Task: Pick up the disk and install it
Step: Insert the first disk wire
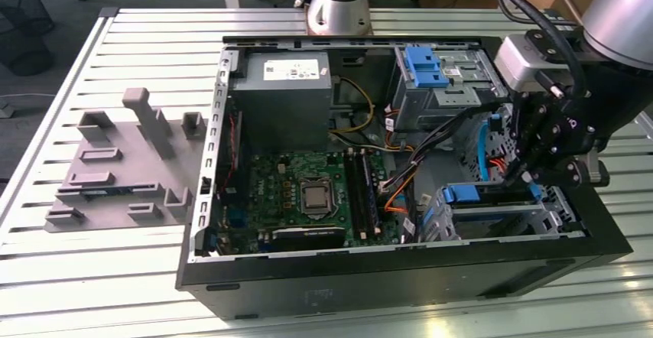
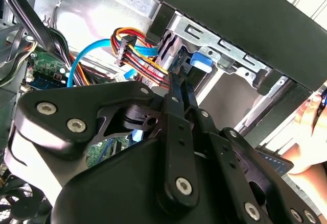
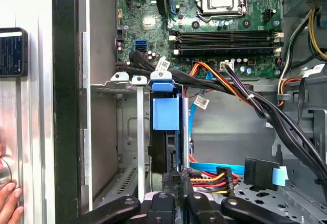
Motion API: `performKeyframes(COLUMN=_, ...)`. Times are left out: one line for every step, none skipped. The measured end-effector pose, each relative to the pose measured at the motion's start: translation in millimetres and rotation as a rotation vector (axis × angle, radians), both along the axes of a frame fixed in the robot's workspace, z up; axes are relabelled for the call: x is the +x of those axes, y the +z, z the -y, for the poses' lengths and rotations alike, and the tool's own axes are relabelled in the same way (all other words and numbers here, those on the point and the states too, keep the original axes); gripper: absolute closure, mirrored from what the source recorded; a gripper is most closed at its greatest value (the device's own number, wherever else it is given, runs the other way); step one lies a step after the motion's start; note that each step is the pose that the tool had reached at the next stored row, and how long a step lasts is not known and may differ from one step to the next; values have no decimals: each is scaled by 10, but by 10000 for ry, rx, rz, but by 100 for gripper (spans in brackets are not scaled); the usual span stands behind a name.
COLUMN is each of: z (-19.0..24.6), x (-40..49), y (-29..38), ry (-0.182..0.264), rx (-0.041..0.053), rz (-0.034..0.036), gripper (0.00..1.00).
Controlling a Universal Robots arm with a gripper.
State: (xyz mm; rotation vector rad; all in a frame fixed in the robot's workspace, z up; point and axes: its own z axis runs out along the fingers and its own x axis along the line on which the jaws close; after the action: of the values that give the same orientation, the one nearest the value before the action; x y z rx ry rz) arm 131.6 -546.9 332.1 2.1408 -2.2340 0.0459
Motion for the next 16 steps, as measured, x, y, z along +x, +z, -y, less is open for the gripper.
performKeyframes(z=-3, x=0, y=-7, ry=1, rx=15, rz=-2, gripper=84)
performKeyframes(z=-6, x=0, y=-4, ry=1, rx=6, rz=-2, gripper=84)
performKeyframes(z=-7, x=0, y=2, ry=1, rx=-5, rz=-2, gripper=84)
performKeyframes(z=-7, x=0, y=3, ry=1, rx=-8, rz=-2, gripper=84)
performKeyframes(z=-7, x=0, y=3, ry=1, rx=-8, rz=-2, gripper=84)
performKeyframes(z=-7, x=0, y=3, ry=1, rx=-8, rz=-2, gripper=84)
performKeyframes(z=-7, x=0, y=3, ry=1, rx=-9, rz=-2, gripper=84)
performKeyframes(z=-7, x=0, y=2, ry=1, rx=-9, rz=-2, gripper=84)
performKeyframes(z=-7, x=0, y=0, ry=0, rx=-7, rz=-2, gripper=84)
performKeyframes(z=-7, x=0, y=-4, ry=1, rx=-6, rz=-2, gripper=84)
performKeyframes(z=-7, x=0, y=-8, ry=1, rx=-5, rz=-2, gripper=84)
performKeyframes(z=-7, x=0, y=-15, ry=1, rx=-2, rz=-2, gripper=84)
performKeyframes(z=-7, x=0, y=-21, ry=1, rx=-3, rz=-2, gripper=84)
performKeyframes(z=-7, x=0, y=-28, ry=0, rx=-1, rz=-2, gripper=84)
performKeyframes(z=-7, x=0, y=-33, ry=1, rx=-2, rz=-2, gripper=84)
performKeyframes(z=-7, x=0, y=-37, ry=1, rx=-4, rz=-2, gripper=84)
